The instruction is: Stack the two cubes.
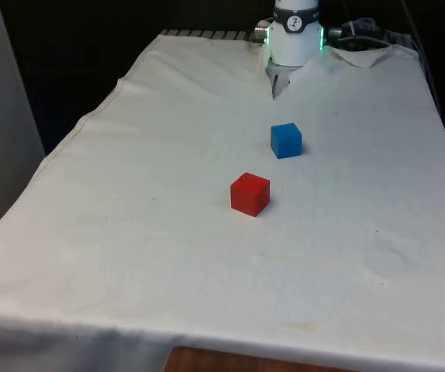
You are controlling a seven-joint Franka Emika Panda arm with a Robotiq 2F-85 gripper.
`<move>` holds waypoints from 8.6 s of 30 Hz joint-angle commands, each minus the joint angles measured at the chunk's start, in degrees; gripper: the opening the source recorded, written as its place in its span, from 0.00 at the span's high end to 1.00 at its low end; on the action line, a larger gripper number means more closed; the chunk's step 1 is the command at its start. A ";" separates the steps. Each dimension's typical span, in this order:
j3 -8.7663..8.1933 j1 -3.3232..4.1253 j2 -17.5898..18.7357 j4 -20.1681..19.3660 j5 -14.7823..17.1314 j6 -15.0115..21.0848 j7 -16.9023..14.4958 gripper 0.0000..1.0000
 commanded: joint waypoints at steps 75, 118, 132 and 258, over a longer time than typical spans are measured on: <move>1.72 0.06 -0.17 -5.96 0.06 9.11 10.37 0.00; 4.93 -0.29 1.32 -11.57 -4.30 23.95 18.85 0.00; 4.53 -0.57 6.70 -11.75 -4.98 31.28 20.97 0.00; -1.20 -3.09 33.92 -0.57 6.99 44.52 12.03 0.27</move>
